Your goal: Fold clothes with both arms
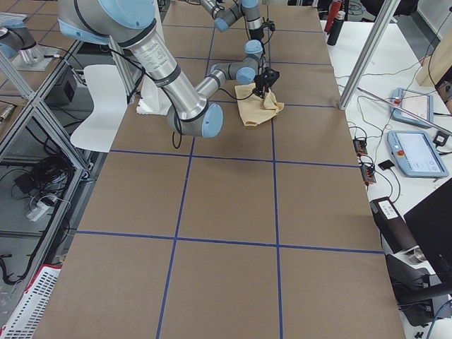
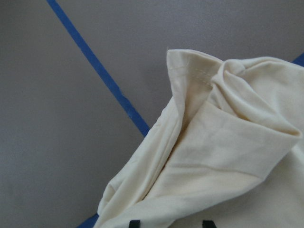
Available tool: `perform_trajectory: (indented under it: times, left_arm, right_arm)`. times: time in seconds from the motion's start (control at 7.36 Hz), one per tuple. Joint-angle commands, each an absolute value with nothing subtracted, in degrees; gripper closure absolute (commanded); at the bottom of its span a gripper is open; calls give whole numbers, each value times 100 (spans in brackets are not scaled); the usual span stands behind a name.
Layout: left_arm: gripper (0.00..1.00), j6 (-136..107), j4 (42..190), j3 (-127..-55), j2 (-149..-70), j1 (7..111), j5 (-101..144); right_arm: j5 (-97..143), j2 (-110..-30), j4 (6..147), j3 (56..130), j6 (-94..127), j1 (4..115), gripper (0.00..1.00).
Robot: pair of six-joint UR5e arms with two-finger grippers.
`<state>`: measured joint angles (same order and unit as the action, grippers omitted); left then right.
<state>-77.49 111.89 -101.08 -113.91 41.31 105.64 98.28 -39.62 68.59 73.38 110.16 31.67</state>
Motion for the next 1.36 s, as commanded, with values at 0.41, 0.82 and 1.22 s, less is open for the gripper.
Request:
perform_trajectory:
  times: [0.41, 0.82, 1.22]
  left_arm:
    - [1, -7770, 11188, -10107, -11391, 4122, 10564]
    - [1, -7770, 11188, -10107, -11391, 4122, 10564]
    - [1, -7770, 11188, -10107, -11391, 4122, 10564]
  right_arm:
    - [9519, -4122, 6556, 7321, 11883, 3164, 42]
    - [9527, -4122, 6574, 7339, 11892, 3129, 42]
    - [9423, -4192, 6574, 7356, 12084, 3068, 39]
